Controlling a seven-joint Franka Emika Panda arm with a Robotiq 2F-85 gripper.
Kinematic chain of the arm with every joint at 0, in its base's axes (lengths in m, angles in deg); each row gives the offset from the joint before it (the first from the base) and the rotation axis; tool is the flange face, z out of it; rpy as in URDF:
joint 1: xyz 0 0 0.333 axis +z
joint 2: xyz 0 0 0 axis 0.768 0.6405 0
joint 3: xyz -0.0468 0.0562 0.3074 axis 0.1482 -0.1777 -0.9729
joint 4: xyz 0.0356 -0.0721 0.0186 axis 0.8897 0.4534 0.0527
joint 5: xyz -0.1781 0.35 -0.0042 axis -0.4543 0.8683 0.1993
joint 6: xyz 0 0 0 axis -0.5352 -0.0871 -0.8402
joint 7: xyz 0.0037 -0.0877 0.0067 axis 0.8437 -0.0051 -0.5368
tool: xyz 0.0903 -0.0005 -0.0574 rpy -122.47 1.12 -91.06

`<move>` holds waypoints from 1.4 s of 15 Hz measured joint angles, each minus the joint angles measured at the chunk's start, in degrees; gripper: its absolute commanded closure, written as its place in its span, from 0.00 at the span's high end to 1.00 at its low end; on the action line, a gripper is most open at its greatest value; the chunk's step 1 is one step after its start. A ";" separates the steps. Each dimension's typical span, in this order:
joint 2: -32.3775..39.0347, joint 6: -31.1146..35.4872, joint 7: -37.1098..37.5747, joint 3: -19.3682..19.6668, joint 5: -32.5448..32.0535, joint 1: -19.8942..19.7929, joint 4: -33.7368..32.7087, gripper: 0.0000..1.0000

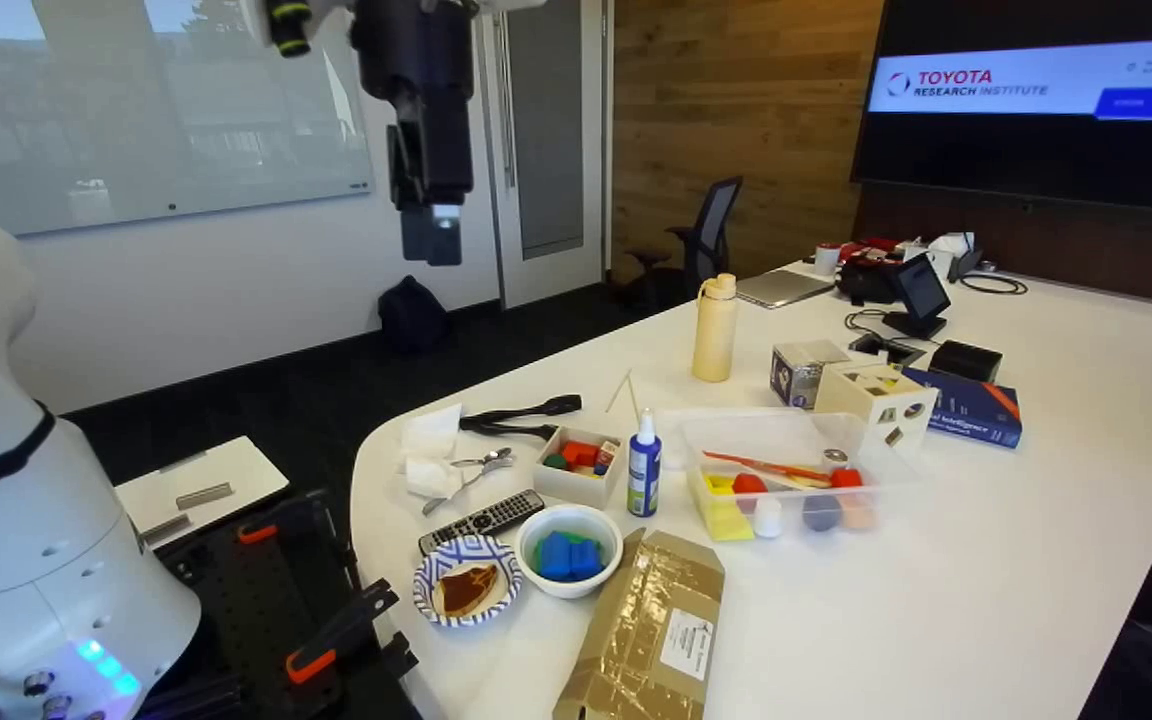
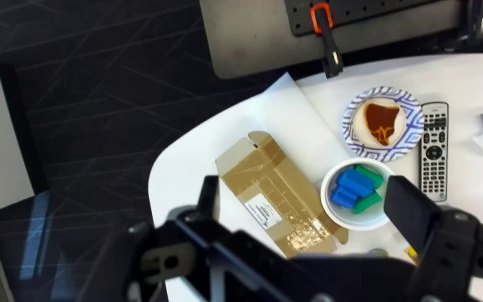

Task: Remove the cap on the small bottle and place it on the table

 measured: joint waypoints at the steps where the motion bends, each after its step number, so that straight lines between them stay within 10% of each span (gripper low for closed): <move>1: 2.70 4.05 1.20 -0.10 0.84 0.98 0.03 1.00; 11: 39.85 41.05 16.62 -4.95 2.01 5.12 -7.58 1.00; 21: 64.09 48.37 18.62 -2.31 6.19 10.84 -25.80 1.00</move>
